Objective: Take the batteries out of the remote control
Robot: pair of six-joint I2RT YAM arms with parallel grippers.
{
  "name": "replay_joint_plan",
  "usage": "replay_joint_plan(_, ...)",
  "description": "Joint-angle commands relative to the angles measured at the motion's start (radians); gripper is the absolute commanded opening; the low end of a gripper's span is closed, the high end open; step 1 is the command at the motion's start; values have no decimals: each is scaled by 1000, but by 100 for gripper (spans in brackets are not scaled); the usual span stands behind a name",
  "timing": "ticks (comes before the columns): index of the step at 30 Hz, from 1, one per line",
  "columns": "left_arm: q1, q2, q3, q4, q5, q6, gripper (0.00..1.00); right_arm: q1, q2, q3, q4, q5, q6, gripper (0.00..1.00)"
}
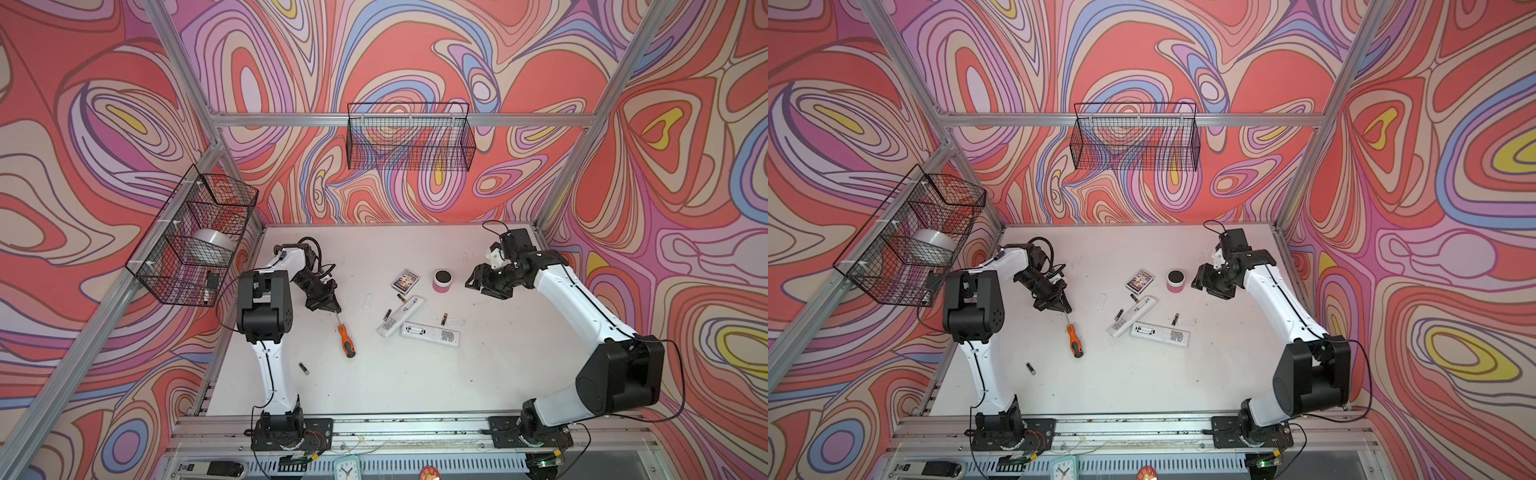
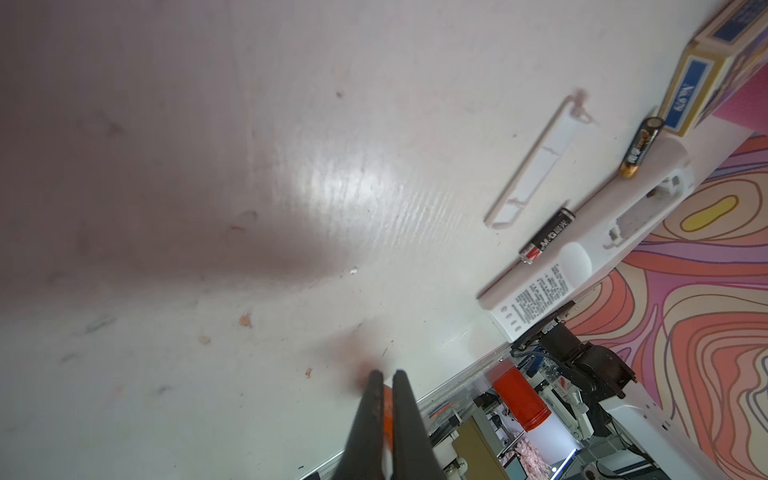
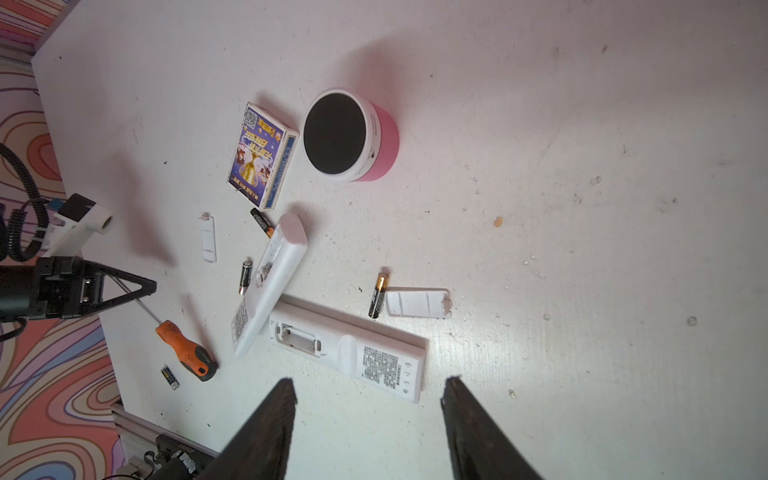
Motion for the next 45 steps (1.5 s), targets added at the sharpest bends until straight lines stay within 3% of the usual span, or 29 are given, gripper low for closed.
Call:
replay_joint_plan(1, -4, 24, -7, 0, 1, 5, 11, -1, 4, 19, 21, 2, 10, 85)
replay_joint_plan(9, -3, 40, 8, 4, 8, -4, 31, -2, -13, -25, 61, -9, 29, 85)
replay_joint_plan(12, -3, 36, 28, 2, 7, -7, 43, -7, -22, -34, 66, -9, 33, 85)
replay_joint_plan(13, -3, 33, 33, -1, 6, -9, 57, -10, -24, -36, 69, -9, 32, 85)
replay_joint_plan(14, -3, 29, 37, 0, 4, -12, 98, -12, -25, -36, 73, -10, 33, 85)
replay_joint_plan(19, -3, -43, 34, 31, 5, -40, 100, -28, -32, -21, 117, 26, 38, 85)
replay_joint_plan(24, -15, -210, -19, 141, 18, -74, 100, -51, -72, -16, 264, 131, 0, 88)
replay_joint_plan(31, -63, -551, -238, 430, -63, -134, 100, -54, -205, -282, 803, 228, -243, 98)
replay_joint_plan(36, -81, -701, -391, 578, -66, -200, 100, -110, -135, -385, 997, 195, -362, 98)
replay_joint_plan(41, -102, -776, -437, 565, -184, -239, 100, -169, -36, -483, 1205, 122, -339, 98)
replay_joint_plan(43, -112, -810, -454, 575, -317, -271, 100, -174, 12, -494, 1247, 106, -354, 98)
replay_joint_plan(45, -114, -850, -496, 641, -381, -291, 100, -180, 63, -504, 1290, 85, -357, 98)
